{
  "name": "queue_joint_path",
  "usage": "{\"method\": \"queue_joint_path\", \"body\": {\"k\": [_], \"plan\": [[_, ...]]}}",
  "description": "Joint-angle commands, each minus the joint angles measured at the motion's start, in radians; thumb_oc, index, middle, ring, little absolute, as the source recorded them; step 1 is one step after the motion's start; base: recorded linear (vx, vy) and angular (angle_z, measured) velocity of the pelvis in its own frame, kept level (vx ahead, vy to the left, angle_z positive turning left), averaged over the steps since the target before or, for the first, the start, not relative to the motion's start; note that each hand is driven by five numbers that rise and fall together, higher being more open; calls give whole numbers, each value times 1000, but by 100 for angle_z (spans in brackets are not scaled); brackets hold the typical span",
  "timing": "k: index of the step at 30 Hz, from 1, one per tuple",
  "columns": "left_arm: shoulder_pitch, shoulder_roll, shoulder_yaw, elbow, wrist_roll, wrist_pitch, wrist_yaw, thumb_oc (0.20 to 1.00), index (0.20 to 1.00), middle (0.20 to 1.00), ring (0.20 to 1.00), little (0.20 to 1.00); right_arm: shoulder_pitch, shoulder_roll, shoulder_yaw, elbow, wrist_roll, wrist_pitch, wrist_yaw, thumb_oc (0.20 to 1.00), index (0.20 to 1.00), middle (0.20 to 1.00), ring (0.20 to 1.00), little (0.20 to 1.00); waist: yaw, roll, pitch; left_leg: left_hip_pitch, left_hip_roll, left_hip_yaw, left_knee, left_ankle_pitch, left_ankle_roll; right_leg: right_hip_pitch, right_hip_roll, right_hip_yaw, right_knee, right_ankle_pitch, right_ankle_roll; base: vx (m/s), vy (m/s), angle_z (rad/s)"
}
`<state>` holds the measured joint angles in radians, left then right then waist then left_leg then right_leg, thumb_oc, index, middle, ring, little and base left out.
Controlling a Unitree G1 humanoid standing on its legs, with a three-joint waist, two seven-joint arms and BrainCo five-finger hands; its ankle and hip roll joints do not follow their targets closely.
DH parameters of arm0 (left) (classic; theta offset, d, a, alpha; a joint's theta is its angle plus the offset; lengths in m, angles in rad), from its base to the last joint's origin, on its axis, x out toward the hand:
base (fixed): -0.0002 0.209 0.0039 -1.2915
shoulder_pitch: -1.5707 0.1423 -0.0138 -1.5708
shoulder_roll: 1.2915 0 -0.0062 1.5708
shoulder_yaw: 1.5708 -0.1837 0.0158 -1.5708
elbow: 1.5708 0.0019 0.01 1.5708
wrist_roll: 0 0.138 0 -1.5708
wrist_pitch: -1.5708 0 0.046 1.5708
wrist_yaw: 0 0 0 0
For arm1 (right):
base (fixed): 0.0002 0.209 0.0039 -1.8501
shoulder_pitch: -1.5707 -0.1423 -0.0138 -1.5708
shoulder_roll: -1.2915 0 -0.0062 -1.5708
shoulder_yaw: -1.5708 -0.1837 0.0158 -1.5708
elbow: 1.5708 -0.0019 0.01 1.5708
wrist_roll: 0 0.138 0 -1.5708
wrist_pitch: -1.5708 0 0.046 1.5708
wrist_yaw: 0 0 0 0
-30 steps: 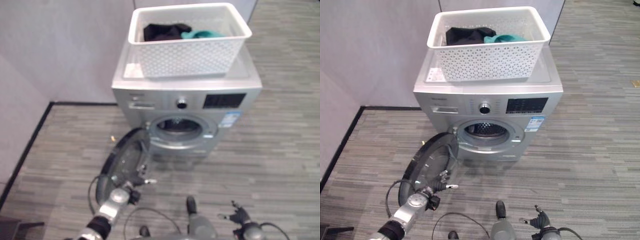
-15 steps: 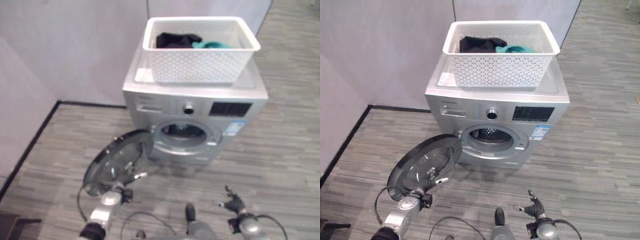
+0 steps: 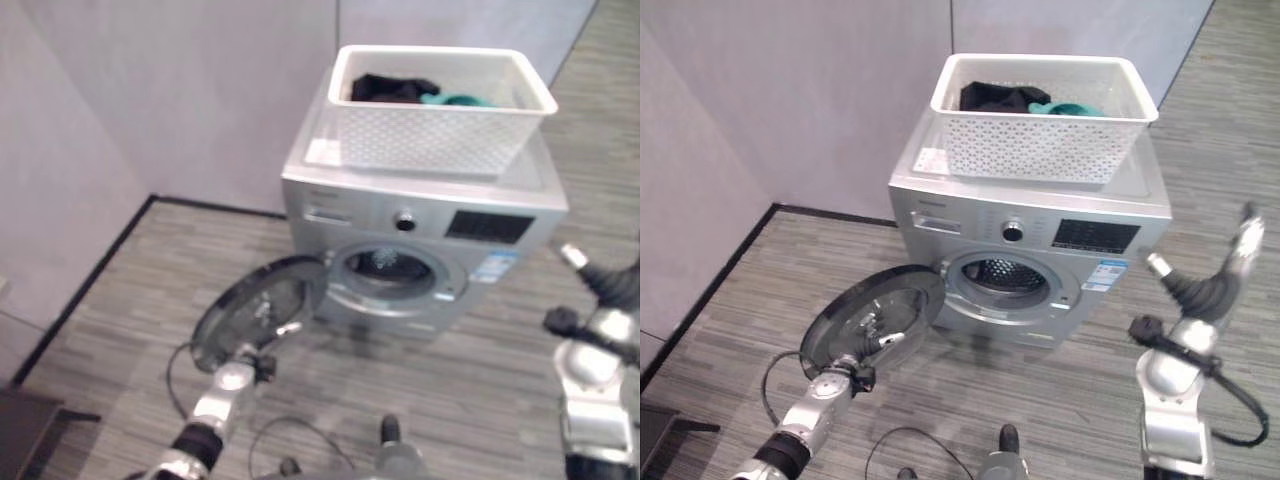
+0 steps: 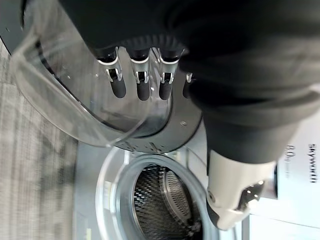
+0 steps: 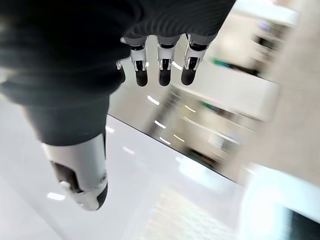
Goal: Grab the laundry basket,head to the washer,open it,put in the laundry and shut it.
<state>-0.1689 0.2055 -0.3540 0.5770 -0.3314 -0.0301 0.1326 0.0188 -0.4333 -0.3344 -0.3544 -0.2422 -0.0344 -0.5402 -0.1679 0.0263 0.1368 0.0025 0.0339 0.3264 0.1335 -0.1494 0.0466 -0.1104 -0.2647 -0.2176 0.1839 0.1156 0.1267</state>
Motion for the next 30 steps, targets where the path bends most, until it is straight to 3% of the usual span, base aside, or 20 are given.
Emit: {"method": "queue_joint_path", "body": {"k": [1,3,4,7,12,13,15,21,30], "plan": [[-87,36,-19,3,91,-25,-3,1000,1000,1000,1000,1000,-63,-59,-3,-3,-73,-66,1,1000,1000,1000,1000,1000,-30,2,-7,82,-32,-95,-11,-85,62,-52,53,124,260,-118,4,198,31,79],[-95,36,-18,9,103,-26,-13,1000,1000,1000,1000,1000,-112,-85,-19,-6,-46,-78,-4,1000,1000,1000,1000,1000,-28,0,-4,100,-36,-128,-13,-105,59,-94,50,163,184,-118,12,255,-80,64],[-111,32,-27,6,120,-29,-24,1000,1000,1000,1000,1000,-137,-119,-40,-4,-36,-80,-6,1000,1000,1000,1000,1000,-29,-10,-4,110,-39,-167,-15,-113,43,-106,40,202,72,-92,24,221,-100,54],[-115,30,-41,6,150,-29,-40,1000,1000,1000,1000,1000,-176,-176,-46,23,-16,-82,-3,1000,1000,1000,1000,1000,-28,-23,-5,136,-40,-218,-15,-135,26,-107,26,250,-62,-34,52,214,-117,87],[-114,28,-49,55,191,-20,-67,1000,1000,1000,1000,1000,-126,-297,-121,58,-1,-65,36,1000,1000,1000,1000,1000,-9,-83,-45,164,-23,-266,-12,-148,-3,-56,25,257,-84,-15,65,170,-161,68],[-115,25,-52,57,191,-21,-68,1000,1000,1000,1000,1000,-123,-303,-124,63,3,-68,36,1000,1000,1000,1000,1000,-10,-79,-46,164,-21,-270,-13,-147,-6,-54,26,252,-82,-17,64,225,-272,99],[-86,25,-46,78,191,-11,-84,1000,1000,1000,1000,1000,-89,-394,-200,79,4,-62,49,1000,1000,1000,1000,1000,-8,-90,-73,185,31,-289,-38,-132,-32,-41,55,222,-58,-55,50,223,-281,67],[-48,17,-34,88,171,-2,-106,1000,1000,1000,1000,1000,15,-461,-369,139,21,-52,18,1000,1000,1000,1000,1000,-20,-77,-108,201,114,-280,-102,-89,-78,-26,112,166,-73,-107,23,101,-157,33],[16,26,10,77,172,-4,-123,1000,1000,1000,1000,1000,199,-402,-558,219,14,-48,-36,1000,1000,1000,1000,1000,-54,-41,-128,230,149,-218,-166,-56,-108,-20,156,178,-117,-107,12,26,-60,-7]]}}
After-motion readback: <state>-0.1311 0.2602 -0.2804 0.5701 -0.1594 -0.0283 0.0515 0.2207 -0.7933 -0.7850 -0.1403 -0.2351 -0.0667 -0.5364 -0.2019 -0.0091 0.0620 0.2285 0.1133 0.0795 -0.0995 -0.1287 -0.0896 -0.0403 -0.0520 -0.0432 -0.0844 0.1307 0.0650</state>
